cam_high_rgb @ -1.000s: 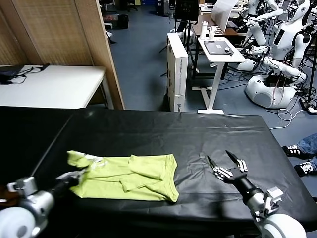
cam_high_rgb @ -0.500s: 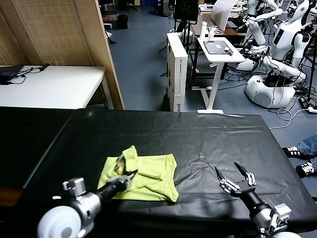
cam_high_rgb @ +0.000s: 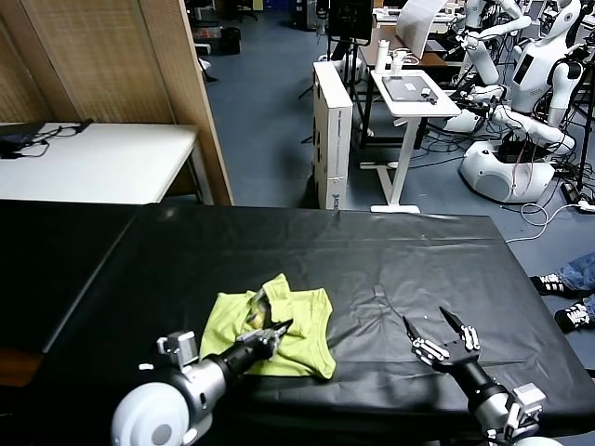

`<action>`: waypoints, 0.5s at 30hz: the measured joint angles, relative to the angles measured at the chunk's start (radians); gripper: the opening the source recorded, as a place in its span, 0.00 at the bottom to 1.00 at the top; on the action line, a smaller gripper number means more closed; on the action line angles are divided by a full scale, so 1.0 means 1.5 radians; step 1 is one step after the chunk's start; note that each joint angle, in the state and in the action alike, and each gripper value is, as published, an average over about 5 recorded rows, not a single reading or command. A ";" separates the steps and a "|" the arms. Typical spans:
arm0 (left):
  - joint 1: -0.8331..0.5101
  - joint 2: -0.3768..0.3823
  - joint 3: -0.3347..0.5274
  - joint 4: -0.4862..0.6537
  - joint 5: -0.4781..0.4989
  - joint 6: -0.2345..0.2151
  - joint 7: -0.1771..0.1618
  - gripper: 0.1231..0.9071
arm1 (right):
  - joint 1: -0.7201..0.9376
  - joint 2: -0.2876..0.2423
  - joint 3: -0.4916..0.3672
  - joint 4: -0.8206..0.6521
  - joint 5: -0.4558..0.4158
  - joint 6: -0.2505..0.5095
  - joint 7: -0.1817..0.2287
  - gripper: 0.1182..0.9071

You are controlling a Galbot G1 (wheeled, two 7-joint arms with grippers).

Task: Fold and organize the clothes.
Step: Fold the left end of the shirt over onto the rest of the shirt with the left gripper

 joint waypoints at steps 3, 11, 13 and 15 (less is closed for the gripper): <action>-0.004 -0.013 0.009 0.008 0.007 0.000 0.001 0.07 | 0.001 0.000 -0.001 -0.001 -0.001 0.000 0.000 1.00; -0.017 -0.047 0.036 0.032 0.038 -0.004 0.006 0.07 | 0.000 0.005 -0.009 -0.002 -0.012 0.000 0.000 1.00; -0.017 -0.054 0.041 0.038 0.044 -0.005 0.008 0.07 | 0.000 0.005 -0.010 -0.002 -0.013 -0.001 0.000 1.00; -0.016 -0.060 0.046 0.043 0.051 -0.005 0.009 0.07 | 0.001 0.005 -0.011 -0.003 -0.014 -0.001 0.001 1.00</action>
